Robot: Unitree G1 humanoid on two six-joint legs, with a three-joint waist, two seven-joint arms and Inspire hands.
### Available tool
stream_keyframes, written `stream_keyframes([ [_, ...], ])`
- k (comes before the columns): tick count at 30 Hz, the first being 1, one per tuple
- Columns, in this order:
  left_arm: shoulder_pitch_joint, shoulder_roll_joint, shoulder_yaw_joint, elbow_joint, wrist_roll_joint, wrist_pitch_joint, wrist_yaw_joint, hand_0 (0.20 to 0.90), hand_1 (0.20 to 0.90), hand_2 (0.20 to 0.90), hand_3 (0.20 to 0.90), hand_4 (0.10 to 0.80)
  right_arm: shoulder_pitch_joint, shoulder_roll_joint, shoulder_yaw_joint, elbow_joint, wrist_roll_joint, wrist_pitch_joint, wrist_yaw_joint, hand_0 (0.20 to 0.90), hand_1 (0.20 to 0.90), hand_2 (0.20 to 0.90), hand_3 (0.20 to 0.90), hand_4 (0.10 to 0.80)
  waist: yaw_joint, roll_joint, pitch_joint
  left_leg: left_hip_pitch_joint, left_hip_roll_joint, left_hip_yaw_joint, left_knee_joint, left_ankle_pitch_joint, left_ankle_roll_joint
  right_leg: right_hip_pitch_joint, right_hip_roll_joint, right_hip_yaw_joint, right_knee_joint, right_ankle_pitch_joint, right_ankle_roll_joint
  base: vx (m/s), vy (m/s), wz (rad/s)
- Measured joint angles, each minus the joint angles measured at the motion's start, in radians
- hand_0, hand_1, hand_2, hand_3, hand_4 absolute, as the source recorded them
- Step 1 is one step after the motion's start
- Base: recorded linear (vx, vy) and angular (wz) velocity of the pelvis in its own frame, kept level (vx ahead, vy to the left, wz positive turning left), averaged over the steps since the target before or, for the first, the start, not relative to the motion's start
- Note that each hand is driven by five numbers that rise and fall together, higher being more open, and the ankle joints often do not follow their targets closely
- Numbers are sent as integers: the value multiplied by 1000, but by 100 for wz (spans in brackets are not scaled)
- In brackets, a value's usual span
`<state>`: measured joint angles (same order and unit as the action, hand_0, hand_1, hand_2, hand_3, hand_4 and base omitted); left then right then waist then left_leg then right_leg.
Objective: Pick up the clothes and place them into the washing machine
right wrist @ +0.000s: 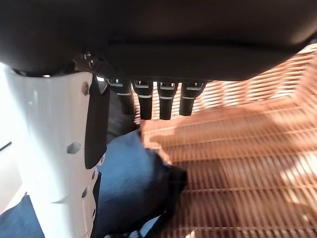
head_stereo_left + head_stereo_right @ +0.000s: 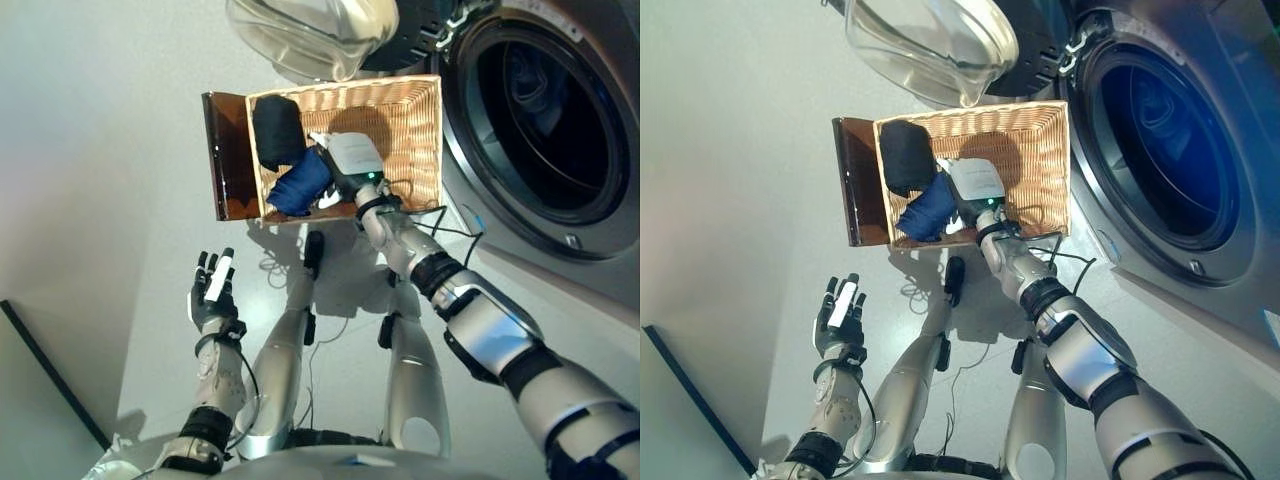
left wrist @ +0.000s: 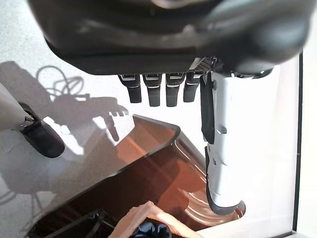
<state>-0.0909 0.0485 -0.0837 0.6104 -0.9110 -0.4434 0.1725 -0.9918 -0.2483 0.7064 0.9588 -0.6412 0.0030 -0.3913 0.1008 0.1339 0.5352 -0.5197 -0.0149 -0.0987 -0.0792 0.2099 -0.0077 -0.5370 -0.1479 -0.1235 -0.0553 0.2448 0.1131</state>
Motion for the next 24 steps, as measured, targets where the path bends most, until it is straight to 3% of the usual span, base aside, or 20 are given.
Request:
stream_keyframes([
  [6, -4, 6, -10, -53, 0, -1, 0, 900, 900, 900, 900, 800, -57, 16, -8, 61, 4, 20, -5, 900, 900, 900, 900, 800, 25, -1, -1, -61, 2, -24, 0, 13, -17, -67, 0, -19, 39, -13, -4, -23, 3, 10],
  [23, -4, 11, -17, -160, 0, -2, 11, 900, 900, 900, 900, 800, -151, 23, -13, 137, 63, 18, -95, 900, 900, 900, 900, 800, 44, -1, -2, -170, 6, -79, 8, 30, -32, -213, -8, -52, 176, -84, -15, -14, 12, 7],
  [24, -3, 11, -17, -170, 0, -2, 11, 900, 900, 900, 900, 800, -162, 23, -21, 140, 63, 17, -101, 834, 834, 834, 834, 753, 46, 0, -2, -177, 8, -82, 7, 33, -36, -226, -7, -52, 186, -90, -19, 0, 0, 0],
])
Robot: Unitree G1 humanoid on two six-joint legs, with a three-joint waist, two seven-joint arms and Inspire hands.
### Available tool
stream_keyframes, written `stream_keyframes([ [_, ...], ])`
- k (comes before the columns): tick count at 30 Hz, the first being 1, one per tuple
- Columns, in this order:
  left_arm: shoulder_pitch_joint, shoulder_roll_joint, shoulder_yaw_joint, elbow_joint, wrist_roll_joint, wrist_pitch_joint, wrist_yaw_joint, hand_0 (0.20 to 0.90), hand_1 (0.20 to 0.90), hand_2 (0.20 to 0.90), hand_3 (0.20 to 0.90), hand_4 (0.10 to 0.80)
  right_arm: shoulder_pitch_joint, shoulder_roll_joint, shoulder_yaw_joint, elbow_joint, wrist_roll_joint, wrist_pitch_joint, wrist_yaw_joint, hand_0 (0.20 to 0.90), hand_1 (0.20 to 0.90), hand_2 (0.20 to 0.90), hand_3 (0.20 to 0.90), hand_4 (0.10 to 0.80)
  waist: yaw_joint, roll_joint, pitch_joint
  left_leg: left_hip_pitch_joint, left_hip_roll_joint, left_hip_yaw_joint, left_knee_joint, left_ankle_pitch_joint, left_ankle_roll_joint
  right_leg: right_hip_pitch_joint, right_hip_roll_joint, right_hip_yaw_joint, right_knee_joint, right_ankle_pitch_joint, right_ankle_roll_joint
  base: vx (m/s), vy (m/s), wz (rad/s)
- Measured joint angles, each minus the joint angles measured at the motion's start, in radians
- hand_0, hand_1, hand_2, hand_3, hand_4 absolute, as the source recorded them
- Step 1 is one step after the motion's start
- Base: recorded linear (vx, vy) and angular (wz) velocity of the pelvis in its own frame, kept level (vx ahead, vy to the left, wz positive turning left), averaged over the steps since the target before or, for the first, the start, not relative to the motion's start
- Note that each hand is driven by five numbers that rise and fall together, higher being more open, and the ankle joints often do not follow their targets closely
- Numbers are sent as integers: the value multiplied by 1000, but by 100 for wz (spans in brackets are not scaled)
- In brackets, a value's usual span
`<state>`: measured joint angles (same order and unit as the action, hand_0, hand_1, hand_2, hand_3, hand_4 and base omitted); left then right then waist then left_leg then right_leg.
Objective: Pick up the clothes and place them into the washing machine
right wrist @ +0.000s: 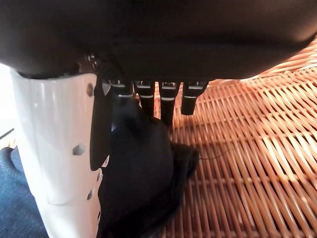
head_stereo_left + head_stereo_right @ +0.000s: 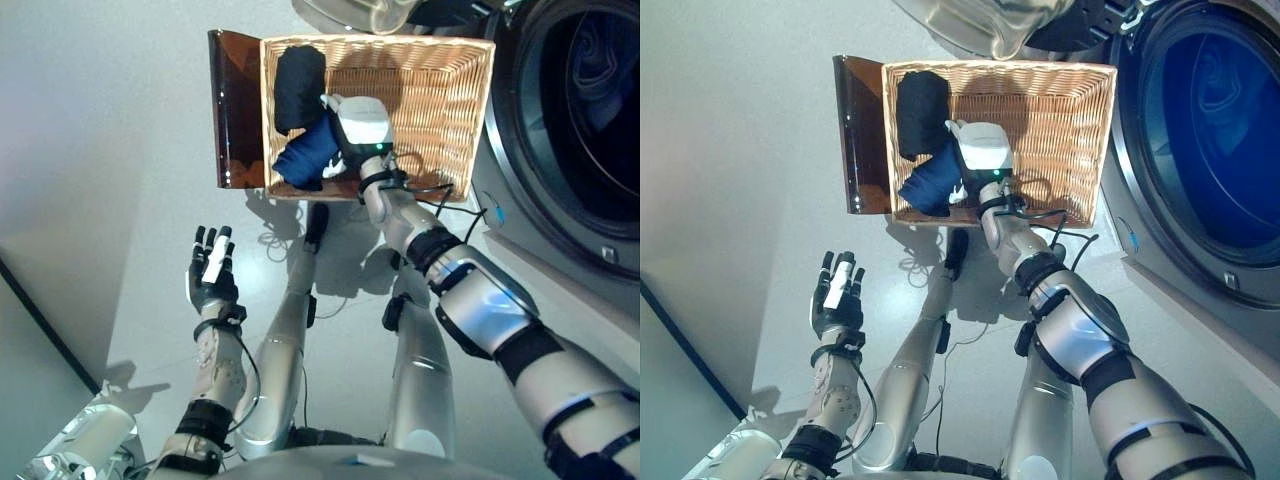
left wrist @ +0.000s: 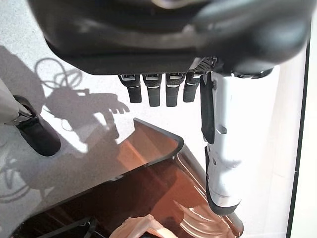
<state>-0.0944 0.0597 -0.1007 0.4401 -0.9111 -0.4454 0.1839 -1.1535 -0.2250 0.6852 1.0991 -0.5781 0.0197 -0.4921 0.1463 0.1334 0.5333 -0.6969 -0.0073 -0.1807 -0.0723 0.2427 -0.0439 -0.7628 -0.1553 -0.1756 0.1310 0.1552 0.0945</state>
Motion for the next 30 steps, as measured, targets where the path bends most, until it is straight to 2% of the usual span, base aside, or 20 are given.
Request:
stream_keyframes([
  [1, 0, 0, 0, -3, 0, 0, 0, 900, 900, 900, 900, 800, -7, 1, 0, 6, 0, 0, -4, 801, 801, 801, 801, 729, 1, 0, 0, -4, 1, -1, 1, 0, -1, -6, 0, 0, 7, -2, -1, 0, 0, 0],
  [2, 0, 1, 0, -14, -1, 0, 0, 900, 900, 900, 900, 800, -24, 1, -1, 18, 4, -2, -12, 527, 527, 527, 527, 533, 1, 0, -1, -13, 2, -4, 3, 2, -3, -20, 0, 0, 21, -9, -6, 0, 0, 0],
  [4, 0, 1, -1, -24, -1, 0, 0, 900, 900, 900, 900, 800, -47, 1, -7, 27, 8, -5, -13, 398, 398, 398, 398, 441, 3, 1, -1, -26, 6, -6, 3, 6, -8, -37, 3, -1, 32, -13, -3, 0, 0, 0],
  [5, 0, 1, -1, -26, -2, 0, 0, 900, 900, 900, 900, 800, -55, 0, -9, 27, 9, -5, -13, 277, 277, 277, 277, 355, 3, 1, -1, -30, 7, -6, 3, 7, -10, -42, 4, -1, 36, -13, -4, 0, 0, 0],
  [6, 0, 1, -1, -27, -5, 0, 0, 900, 900, 900, 900, 800, -69, 0, -10, 34, 11, -7, -14, 200, 200, 200, 200, 300, 4, 1, -1, -37, 9, -6, 3, 9, -13, -55, 4, -1, 49, -17, -11, 0, 0, 0],
  [11, 0, 0, -13, -39, -11, 0, 11, 900, 900, 900, 900, 800, -131, -6, -15, 70, 30, -13, -7, 200, 200, 200, 200, 300, 8, 3, -2, -63, 12, -11, 11, 12, -17, -91, 6, -2, 79, -28, -18, 2, 2, 1],
  [22, -8, 2, -30, -45, -12, -1, 15, 900, 900, 900, 900, 800, -129, -10, -28, 73, 57, 3, -9, 200, 200, 200, 200, 300, 17, 3, -2, -63, 11, -7, 11, 12, -17, -98, 3, 0, 94, -35, -15, -1, 5, 1],
  [30, -15, 7, -31, -46, -12, -2, 17, 900, 900, 900, 900, 800, -105, -45, -30, 73, 57, 9, -9, 200, 200, 200, 200, 300, 36, 3, -1, -30, 8, -4, 17, 13, -17, -65, -1, 2, 98, -35, -15, 0, 0, 0],
])
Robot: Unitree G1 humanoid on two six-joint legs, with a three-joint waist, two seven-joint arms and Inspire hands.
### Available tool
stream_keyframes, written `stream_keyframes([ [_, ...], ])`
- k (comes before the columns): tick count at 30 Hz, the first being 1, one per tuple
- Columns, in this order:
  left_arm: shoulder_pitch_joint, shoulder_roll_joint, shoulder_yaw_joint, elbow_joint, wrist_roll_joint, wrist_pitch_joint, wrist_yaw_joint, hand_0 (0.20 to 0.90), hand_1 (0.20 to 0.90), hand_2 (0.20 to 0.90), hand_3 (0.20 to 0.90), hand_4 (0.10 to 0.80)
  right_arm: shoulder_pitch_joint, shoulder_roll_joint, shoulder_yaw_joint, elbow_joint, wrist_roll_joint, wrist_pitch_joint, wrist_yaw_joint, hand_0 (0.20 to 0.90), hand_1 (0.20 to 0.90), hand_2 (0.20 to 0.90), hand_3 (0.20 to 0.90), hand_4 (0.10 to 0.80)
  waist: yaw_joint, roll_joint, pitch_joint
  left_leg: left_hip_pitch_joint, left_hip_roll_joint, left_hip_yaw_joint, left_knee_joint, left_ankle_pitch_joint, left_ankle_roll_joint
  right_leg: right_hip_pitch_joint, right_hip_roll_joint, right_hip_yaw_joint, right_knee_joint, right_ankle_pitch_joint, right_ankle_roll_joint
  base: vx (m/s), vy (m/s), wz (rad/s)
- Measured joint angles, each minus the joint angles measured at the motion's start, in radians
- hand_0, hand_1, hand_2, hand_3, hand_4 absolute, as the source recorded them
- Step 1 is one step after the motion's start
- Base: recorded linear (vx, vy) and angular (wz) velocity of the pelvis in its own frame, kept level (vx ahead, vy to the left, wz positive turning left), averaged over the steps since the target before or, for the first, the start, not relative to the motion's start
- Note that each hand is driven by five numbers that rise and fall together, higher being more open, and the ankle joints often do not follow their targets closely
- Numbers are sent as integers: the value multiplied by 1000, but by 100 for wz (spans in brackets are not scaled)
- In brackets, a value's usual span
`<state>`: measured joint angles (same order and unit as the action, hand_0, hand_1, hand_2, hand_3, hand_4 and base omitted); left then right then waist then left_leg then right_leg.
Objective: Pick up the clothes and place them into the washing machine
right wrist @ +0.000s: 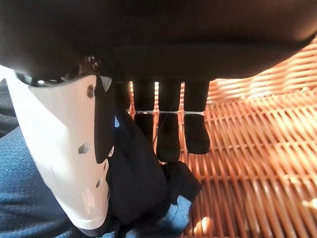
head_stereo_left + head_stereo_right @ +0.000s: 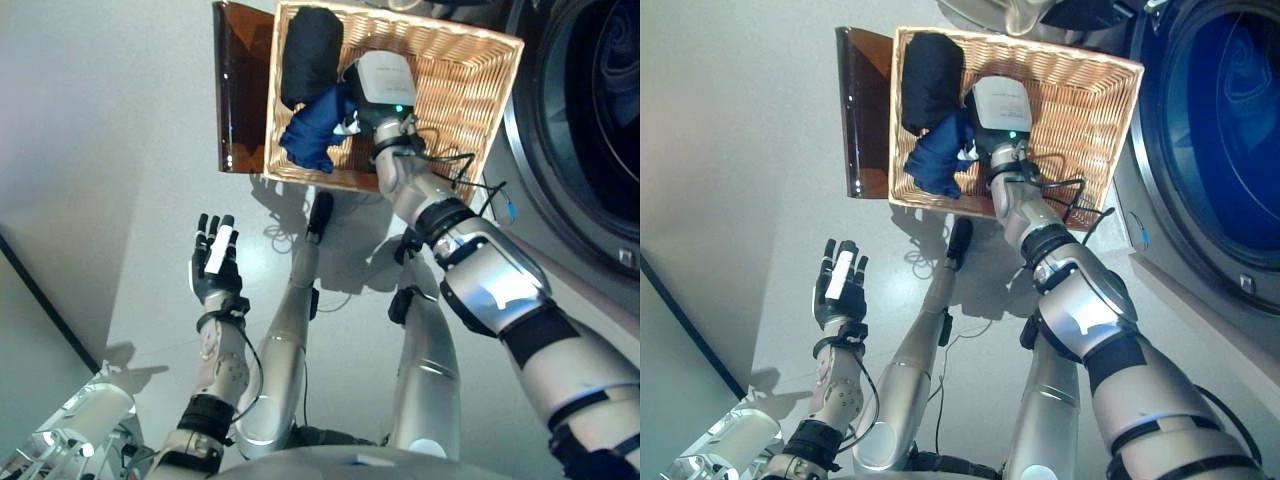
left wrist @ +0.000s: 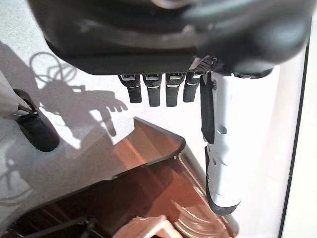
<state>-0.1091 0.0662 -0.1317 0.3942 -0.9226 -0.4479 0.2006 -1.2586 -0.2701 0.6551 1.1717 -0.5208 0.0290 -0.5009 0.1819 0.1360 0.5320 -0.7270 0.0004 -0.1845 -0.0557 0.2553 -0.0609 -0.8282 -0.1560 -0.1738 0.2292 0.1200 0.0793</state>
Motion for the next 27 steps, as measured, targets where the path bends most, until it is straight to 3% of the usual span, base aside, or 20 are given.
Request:
stream_keyframes([
  [10, 1, 12, 3, 10, 0, -18, 1, 900, 900, 900, 900, 800, 76, -65, -87, -9, 65, 19, -8, 200, 200, 200, 200, 300, -15, 0, 0, 85, 2, 32, -4, -3, 5, 73, 4, 27, -9, 3, 4, 13, 1, -7],
  [19, 6, 10, 8, 50, -1, -17, 3, 900, 900, 900, 900, 800, 180, -122, -161, -175, 109, 16, -38, 200, 200, 200, 200, 300, -57, -1, 1, 193, 4, 69, -22, -15, 22, 176, 8, 52, -50, 12, 11, 31, -16, -10],
  [27, 10, 11, 14, 70, -2, -16, 2, 900, 900, 900, 900, 800, 265, -104, -332, -273, 264, -9, -68, 200, 200, 200, 200, 300, -81, -1, 1, 257, 3, 101, -22, -29, 39, 231, 12, 80, -64, 12, 13, 29, -17, -11],
])
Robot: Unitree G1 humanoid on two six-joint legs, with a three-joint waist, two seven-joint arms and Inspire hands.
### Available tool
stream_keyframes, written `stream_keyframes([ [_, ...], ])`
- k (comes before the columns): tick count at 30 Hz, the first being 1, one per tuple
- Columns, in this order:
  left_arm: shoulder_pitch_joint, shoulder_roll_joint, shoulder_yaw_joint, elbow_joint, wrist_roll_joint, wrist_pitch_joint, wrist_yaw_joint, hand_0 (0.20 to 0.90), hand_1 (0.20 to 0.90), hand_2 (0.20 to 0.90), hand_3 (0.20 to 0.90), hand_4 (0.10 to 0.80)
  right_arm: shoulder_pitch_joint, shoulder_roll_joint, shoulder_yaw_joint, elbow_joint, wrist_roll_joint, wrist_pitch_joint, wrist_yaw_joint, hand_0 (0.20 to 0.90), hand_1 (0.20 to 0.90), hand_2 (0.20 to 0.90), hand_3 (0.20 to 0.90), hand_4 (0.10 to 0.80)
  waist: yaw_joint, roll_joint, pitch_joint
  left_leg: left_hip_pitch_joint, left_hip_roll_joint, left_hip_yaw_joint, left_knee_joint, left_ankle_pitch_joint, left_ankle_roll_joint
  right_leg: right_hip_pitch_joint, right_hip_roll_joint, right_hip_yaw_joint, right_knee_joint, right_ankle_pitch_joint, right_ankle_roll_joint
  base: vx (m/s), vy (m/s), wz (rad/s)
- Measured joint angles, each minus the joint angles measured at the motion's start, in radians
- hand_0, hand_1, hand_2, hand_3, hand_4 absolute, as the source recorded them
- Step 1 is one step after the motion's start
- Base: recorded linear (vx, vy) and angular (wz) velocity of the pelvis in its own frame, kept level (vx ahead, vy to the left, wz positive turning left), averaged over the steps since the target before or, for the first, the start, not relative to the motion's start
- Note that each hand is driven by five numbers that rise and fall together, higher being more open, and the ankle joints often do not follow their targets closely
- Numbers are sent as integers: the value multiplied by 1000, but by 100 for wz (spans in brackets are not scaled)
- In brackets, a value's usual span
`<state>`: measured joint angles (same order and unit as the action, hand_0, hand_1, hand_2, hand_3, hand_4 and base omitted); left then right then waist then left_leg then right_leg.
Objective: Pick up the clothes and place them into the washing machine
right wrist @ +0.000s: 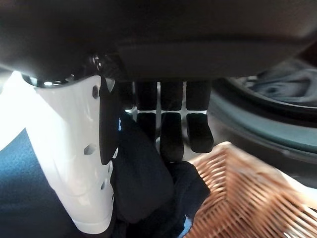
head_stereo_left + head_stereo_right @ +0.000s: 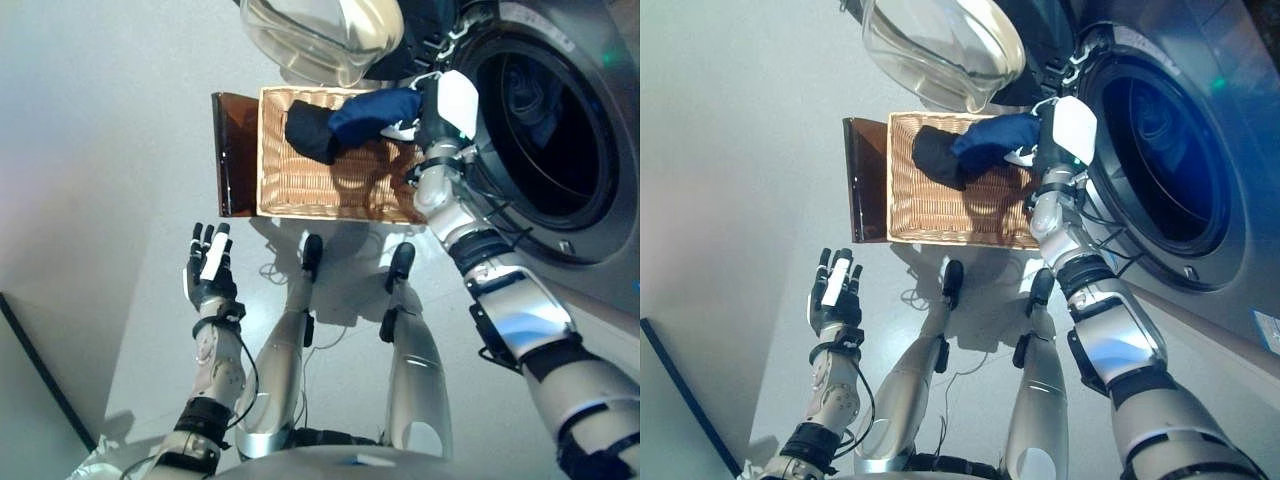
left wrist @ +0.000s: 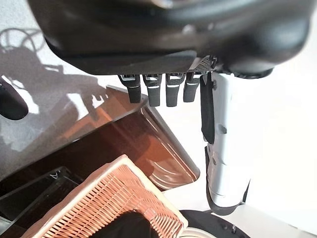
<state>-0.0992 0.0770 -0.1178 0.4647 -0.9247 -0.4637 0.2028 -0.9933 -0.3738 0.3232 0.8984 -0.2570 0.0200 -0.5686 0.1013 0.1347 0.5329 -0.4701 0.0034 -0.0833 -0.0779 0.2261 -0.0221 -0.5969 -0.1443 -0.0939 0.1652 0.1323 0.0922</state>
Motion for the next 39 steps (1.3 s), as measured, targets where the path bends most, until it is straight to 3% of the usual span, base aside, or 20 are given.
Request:
stream_keyframes([
  [4, 3, -1, -2, 15, -21, 3, 0, 900, 900, 900, 900, 800, 83, 46, -112, -30, 149, -46, -23, 200, 200, 200, 200, 300, -10, 0, 0, 24, 2, 13, 0, -7, 1, 25, 3, 9, -17, 3, 10, 32, -14, -10],
  [16, 33, -2, -2, 17, -34, 22, -1, 900, 900, 900, 900, 800, 139, 116, -270, -35, 500, -164, -68, 200, 200, 200, 200, 300, -29, 4, 1, 29, -2, 59, -1, -15, 11, 36, 8, 49, -83, 46, 13, 29, -11, -11],
  [27, 36, -5, -18, 17, -97, 43, 0, 900, 900, 900, 900, 800, 134, 207, -423, -24, 1124, -397, -35, 200, 200, 200, 200, 300, -30, 21, 1, 28, -2, 63, -1, -18, 11, 43, 9, 54, -104, 55, 14, 2, -1, -1],
  [39, 37, -5, -57, 16, -118, 48, -5, 900, 900, 900, 900, 800, -15, 162, -487, 59, 1379, -462, 26, 200, 200, 200, 200, 300, -28, 24, -1, 26, -6, 70, -1, -22, 14, 44, 6, 57, -119, 61, 14, 0, -1, 0],
])
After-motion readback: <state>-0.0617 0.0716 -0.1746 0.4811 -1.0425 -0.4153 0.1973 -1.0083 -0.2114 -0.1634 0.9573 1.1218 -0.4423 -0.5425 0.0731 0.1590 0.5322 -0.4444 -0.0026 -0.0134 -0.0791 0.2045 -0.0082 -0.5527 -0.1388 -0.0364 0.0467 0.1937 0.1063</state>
